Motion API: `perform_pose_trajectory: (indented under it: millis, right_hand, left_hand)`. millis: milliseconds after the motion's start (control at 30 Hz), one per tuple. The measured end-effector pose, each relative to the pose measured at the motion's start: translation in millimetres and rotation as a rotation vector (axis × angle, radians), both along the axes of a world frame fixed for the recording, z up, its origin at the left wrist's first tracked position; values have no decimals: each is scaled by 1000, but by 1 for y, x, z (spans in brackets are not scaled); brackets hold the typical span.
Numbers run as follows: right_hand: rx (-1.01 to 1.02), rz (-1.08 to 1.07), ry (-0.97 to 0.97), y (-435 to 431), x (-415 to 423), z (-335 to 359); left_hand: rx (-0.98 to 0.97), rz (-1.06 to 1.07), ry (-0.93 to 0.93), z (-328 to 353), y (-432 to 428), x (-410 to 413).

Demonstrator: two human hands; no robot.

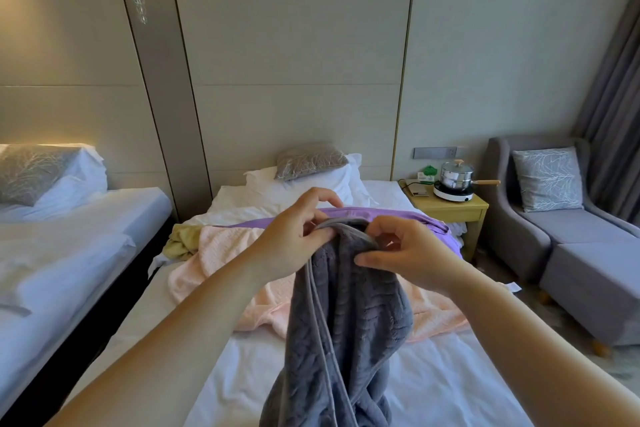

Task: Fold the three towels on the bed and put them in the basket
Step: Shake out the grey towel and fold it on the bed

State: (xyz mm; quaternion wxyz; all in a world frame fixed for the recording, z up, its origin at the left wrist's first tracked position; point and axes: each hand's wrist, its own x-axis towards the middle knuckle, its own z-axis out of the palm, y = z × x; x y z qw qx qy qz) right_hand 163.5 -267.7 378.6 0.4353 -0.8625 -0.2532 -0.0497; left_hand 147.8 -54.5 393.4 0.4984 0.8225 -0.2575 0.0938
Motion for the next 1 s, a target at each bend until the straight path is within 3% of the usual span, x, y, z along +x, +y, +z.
perform_pose_trajectory:
  millis: [67,133,200,300,500,567,633,767,833,933,1000]
  right_hand:
    - [-29,33,99,-4,-2,-7]
    - [88,17,124,-5,-4,-11]
    - [181,-32,59,-2,-4,-10]
    - [122,-42,-106,5,-4,1]
    - [56,-37,-212,13,-7,17]
    - [44,-37,-228,13,-5,15]
    - [56,-17,-191,14,-3,10]
    - [-19,23,-12,5,0,-5]
    - [47,19,18,0,0,-9]
    - [200,-1,-89,2,-3,-1]
    - [170,64,-158,10,-6,9]
  left_hand:
    - [-26,-1,11,3,6,2]
    - [-32,-10,41,4,10,2]
    - [2,-28,44,4,9,0]
    - [91,-73,34,2,1,-5]
    - [69,-32,68,10,0,-10]
    - [87,-3,-4,13,-2,-10]
    - [99,58,-87,16,-3,-8]
    - [-40,89,10,25,10,-5]
    - [-81,104,36,28,21,-3]
    - [5,77,74,28,28,-1]
    - [109,53,122,26,26,-2]
